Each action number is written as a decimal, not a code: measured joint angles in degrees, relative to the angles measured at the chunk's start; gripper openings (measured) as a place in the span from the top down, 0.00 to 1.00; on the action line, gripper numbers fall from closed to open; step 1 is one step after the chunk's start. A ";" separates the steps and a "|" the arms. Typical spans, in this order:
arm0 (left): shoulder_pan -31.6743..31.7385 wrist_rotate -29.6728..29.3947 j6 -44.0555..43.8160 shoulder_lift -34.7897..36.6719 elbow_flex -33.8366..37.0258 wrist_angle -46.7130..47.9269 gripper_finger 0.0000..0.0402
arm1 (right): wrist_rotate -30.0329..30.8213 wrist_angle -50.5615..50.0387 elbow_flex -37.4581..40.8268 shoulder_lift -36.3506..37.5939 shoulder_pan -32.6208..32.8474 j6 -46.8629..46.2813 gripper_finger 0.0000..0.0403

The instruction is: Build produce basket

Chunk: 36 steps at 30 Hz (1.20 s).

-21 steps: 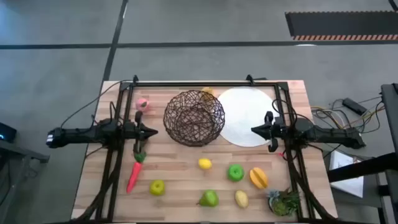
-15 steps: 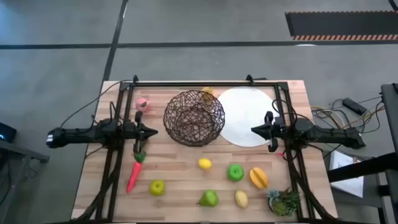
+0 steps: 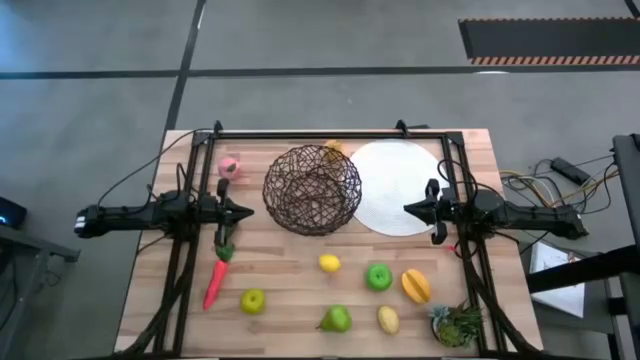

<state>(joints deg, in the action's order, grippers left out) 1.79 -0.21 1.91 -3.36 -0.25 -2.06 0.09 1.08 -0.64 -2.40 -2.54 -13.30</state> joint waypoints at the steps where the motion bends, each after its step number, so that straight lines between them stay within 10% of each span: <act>1: -0.01 0.00 0.00 0.00 0.00 0.01 1.00 | -0.01 0.01 0.00 -0.02 0.00 0.00 0.98; 36: 0.00 0.00 0.00 0.00 0.00 -6.80 1.00 | -0.01 -0.02 0.00 -0.01 0.02 0.00 0.98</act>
<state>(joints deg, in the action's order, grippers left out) 1.79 -0.21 1.91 -3.36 -0.25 -8.86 0.08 1.06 -0.64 -2.41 -2.52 -13.30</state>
